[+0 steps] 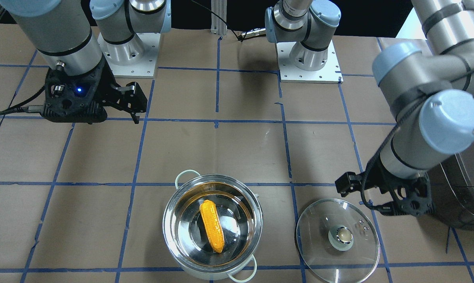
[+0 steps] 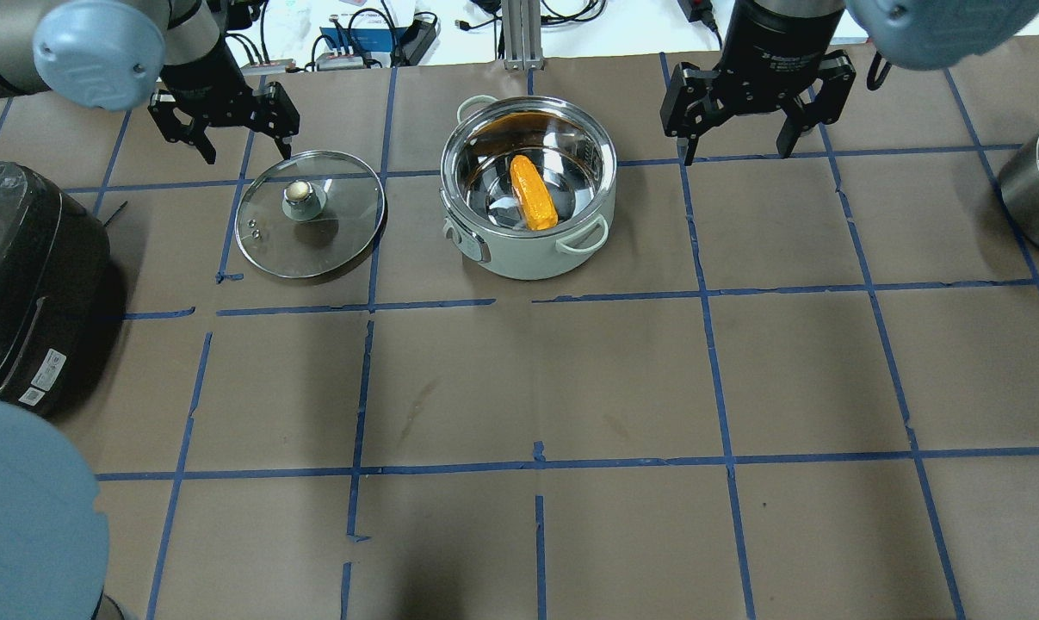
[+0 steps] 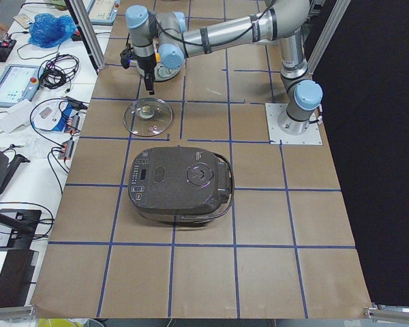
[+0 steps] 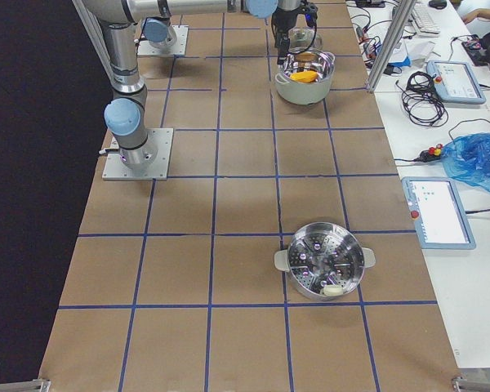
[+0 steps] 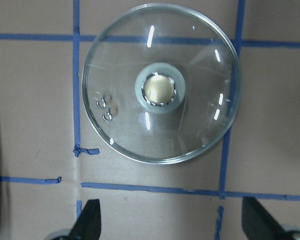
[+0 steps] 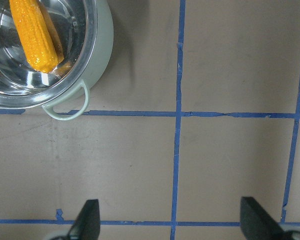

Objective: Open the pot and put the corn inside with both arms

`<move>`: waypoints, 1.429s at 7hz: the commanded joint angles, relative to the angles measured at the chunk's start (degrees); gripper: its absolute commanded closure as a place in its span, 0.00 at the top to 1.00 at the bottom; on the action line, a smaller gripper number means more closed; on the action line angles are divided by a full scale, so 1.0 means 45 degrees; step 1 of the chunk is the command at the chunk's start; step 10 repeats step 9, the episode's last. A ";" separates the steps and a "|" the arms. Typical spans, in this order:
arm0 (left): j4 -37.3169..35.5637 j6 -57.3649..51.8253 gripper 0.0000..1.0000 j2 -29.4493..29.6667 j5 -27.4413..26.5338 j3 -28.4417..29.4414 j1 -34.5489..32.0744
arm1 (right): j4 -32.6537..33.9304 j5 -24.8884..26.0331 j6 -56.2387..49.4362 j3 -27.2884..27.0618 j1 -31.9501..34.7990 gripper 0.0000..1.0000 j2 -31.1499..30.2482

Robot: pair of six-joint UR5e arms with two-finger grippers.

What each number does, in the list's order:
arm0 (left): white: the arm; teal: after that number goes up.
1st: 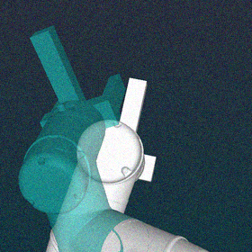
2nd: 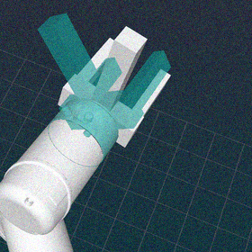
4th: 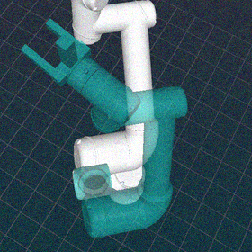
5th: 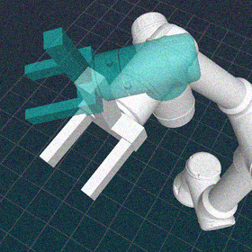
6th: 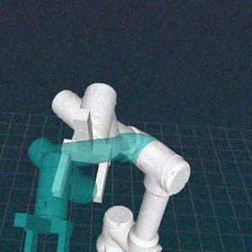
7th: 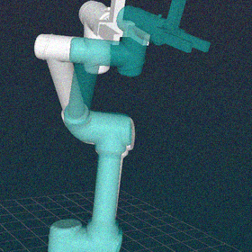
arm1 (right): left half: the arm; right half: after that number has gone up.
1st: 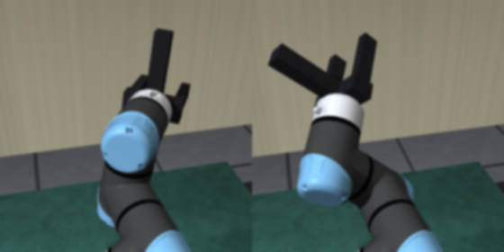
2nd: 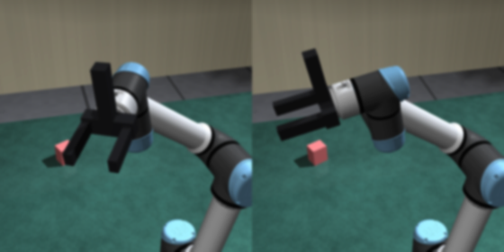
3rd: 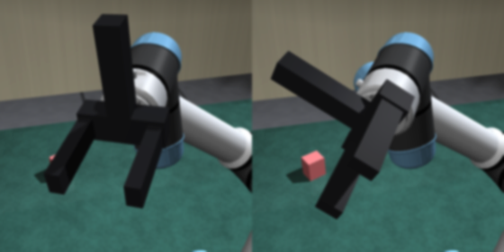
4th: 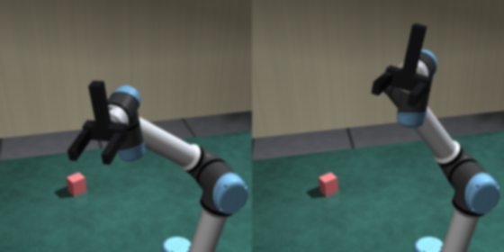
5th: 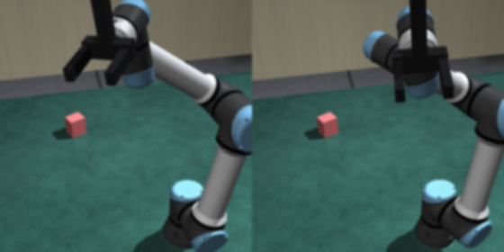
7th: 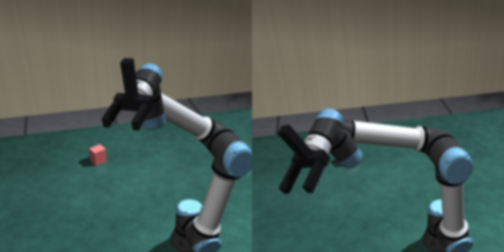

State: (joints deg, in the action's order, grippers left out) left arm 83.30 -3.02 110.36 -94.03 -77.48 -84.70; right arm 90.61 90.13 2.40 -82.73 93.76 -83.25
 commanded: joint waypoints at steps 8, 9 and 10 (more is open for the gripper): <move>0.1997 -0.0168 1.00 -0.2083 0.1034 -0.0029 -0.1060 | 0.0256 0.0167 0.0327 -0.0151 0.0063 1.00 -0.0542; 0.1997 -0.0168 1.00 -0.2122 0.1033 -0.0087 -0.1079 | 0.0255 0.0167 0.0327 -0.0151 0.0063 1.00 -0.0542; 0.1997 -0.0168 1.00 -0.2122 0.1033 -0.0087 -0.1079 | 0.0255 0.0167 0.0327 -0.0151 0.0063 1.00 -0.0542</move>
